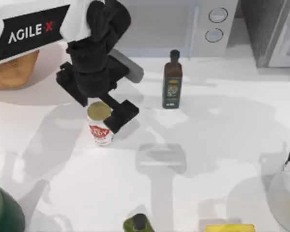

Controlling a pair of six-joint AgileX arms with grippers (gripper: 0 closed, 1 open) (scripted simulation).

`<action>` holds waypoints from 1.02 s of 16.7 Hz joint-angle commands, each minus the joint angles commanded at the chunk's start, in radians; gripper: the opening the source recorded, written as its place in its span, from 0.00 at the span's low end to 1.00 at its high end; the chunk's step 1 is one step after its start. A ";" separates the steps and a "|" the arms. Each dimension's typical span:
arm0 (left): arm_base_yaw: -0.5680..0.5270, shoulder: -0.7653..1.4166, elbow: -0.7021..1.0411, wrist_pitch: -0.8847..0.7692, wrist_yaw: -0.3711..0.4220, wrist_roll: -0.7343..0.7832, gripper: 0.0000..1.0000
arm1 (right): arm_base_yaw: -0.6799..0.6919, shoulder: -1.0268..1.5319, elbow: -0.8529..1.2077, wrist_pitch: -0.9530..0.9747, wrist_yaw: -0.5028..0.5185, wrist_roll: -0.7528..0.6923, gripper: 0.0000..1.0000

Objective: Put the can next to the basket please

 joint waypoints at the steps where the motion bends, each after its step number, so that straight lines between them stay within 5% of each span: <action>1: 0.000 0.006 -0.022 0.028 0.000 0.000 1.00 | 0.000 0.000 0.000 0.000 0.000 0.000 1.00; 7: 0.000 0.012 -0.051 0.063 0.000 0.000 1.00 | 0.000 0.000 0.000 0.000 0.000 0.000 1.00; 17: 0.000 0.012 -0.051 0.063 0.000 0.000 0.25 | 0.000 0.000 0.000 0.000 0.000 0.000 1.00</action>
